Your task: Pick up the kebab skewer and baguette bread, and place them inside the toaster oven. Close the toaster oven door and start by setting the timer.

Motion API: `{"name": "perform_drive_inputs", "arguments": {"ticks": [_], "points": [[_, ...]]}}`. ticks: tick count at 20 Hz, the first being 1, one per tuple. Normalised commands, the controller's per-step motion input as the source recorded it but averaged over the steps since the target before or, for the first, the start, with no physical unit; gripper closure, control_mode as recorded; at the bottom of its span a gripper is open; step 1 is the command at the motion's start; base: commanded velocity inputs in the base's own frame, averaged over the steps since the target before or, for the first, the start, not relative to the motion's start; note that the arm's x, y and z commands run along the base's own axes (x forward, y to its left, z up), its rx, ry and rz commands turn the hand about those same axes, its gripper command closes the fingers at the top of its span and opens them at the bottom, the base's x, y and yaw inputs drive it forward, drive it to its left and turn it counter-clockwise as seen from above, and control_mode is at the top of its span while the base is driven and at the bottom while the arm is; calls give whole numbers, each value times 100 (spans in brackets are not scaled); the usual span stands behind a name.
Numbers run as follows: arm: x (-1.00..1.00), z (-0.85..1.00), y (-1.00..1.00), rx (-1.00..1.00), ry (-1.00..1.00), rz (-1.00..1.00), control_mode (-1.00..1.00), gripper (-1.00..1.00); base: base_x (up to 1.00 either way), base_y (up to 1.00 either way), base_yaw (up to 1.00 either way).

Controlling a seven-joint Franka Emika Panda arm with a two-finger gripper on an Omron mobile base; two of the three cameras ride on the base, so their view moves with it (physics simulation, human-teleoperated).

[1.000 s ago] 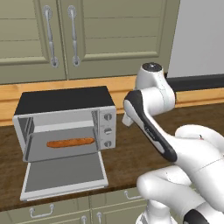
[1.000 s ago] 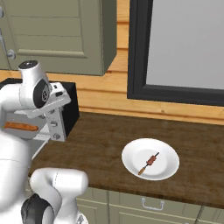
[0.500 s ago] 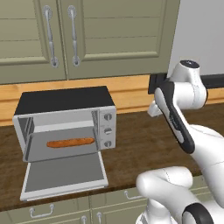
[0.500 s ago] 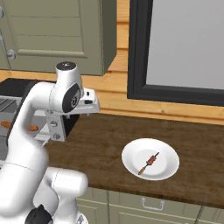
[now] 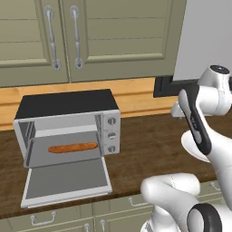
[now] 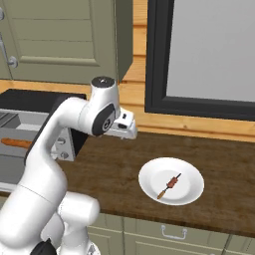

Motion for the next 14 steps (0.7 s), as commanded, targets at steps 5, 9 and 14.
{"name": "perform_drive_inputs", "arguments": {"ticks": [5,9,14], "points": [[-5,-1,-63,2,5,-16,-100,-100,0,0,0],[-8,0,-80,0,15,-7,-100,-100,0,0,0],[-6,-5,-79,1,16,-1,-100,-100,0,0,0]]}}
